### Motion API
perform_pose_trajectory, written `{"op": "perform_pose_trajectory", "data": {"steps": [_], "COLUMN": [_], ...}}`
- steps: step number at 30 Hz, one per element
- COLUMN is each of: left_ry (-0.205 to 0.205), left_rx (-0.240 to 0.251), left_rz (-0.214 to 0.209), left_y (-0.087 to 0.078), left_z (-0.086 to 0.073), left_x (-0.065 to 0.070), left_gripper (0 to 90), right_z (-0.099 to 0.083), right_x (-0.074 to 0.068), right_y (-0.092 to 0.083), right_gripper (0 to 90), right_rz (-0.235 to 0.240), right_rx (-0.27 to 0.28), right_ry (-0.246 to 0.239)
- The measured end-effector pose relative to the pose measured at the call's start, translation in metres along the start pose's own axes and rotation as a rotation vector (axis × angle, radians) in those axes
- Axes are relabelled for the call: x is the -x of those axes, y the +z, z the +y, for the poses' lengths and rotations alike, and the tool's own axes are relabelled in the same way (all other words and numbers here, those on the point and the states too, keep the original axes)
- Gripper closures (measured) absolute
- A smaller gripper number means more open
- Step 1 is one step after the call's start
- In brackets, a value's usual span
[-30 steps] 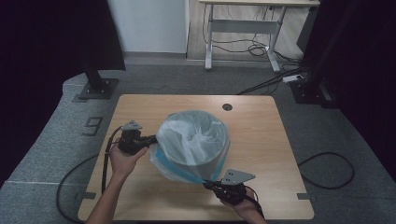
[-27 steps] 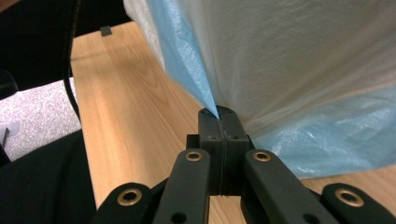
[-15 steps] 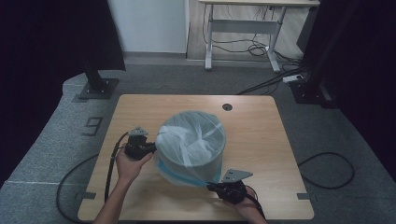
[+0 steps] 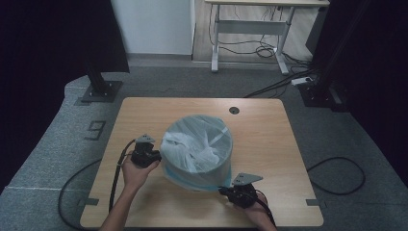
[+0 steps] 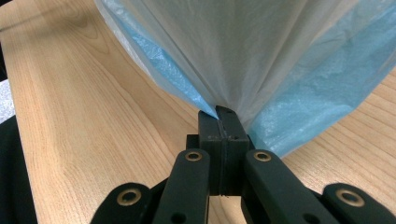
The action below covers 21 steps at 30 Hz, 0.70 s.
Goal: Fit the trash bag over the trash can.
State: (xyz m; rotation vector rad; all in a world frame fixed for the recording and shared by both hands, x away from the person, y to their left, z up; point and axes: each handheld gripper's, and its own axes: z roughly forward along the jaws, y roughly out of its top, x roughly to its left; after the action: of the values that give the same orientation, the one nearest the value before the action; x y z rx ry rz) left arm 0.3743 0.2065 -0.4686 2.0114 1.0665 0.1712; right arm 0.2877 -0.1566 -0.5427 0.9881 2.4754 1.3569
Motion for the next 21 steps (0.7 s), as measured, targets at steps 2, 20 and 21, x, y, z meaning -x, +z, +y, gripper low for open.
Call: {"op": "perform_pose_trajectory", "data": {"steps": [2, 20, 21], "left_ry": [0.002, 0.103, 0.108], "left_rx": [-0.002, 0.13, 0.137], "left_rz": [0.005, 0.045, 0.043], "left_y": [0.0, -0.055, -0.058], "left_z": [-0.001, -0.019, -0.019], "left_x": [0.0, -0.015, -0.015], "left_gripper": [87.3, 29.9, 29.9], "right_z": [0.0, 0.0, 0.0], "right_x": [0.001, 0.002, 0.002], "right_y": [0.0, -0.006, -0.008], "right_gripper": [88.8, 53.2, 53.2], "right_rz": [0.001, -0.003, 0.001], "right_rx": [0.001, 0.057, 0.071], "right_ry": [0.007, 0.036, 0.033]}}
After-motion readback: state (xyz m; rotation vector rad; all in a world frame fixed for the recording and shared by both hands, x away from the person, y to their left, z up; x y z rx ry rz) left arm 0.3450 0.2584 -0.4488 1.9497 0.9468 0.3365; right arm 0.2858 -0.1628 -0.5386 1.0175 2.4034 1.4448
